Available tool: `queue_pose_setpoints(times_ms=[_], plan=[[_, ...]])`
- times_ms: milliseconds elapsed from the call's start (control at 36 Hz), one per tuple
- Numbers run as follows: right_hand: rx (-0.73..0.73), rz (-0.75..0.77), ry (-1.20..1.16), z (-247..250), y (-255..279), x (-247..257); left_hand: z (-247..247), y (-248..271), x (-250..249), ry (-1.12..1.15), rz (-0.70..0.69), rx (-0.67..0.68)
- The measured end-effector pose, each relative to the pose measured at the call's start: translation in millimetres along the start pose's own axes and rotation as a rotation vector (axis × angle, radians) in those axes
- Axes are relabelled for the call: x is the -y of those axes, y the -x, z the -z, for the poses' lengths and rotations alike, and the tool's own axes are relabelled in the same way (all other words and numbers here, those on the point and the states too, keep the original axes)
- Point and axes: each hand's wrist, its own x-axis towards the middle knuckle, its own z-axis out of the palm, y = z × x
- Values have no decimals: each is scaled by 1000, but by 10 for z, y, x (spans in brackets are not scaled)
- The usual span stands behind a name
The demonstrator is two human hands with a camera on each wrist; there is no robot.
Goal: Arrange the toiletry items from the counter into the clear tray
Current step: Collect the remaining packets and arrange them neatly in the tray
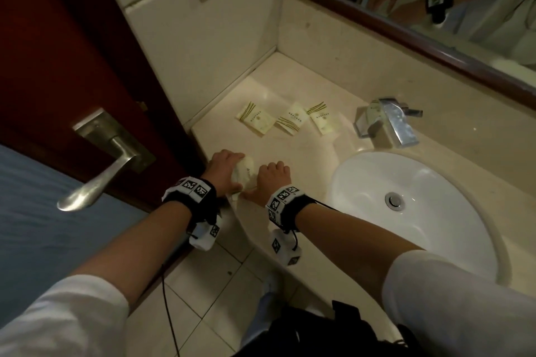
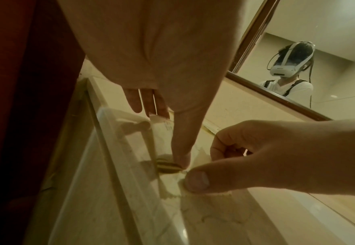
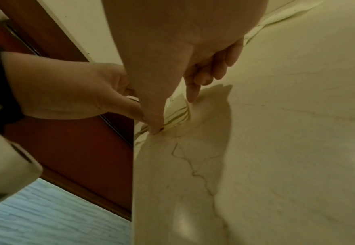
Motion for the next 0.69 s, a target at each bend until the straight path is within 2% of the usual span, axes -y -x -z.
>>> queue_pose_setpoints(times_ms=[194,333,417,472,556,639,694], plan=[[29,55,-84,17,-31,3,61,12,-54,239,84,-26],[53,43,-199,19,-36,-69,218,24,-64,515,174,-112],[35,27,-309,11,-42,-106,280,42,-88,745,206,-110],[51,23,-452,49,-57,-161,319,70,-139,920,230,-92],[133,1,-848,183,-14,-336,346,90,-211,1074,248,-59],[200,-99,-1226,315,95,-567,322,75,-318,1175,251,2],[200,-169,-1387,383,165,-711,291,54,-432,1233,257,46]])
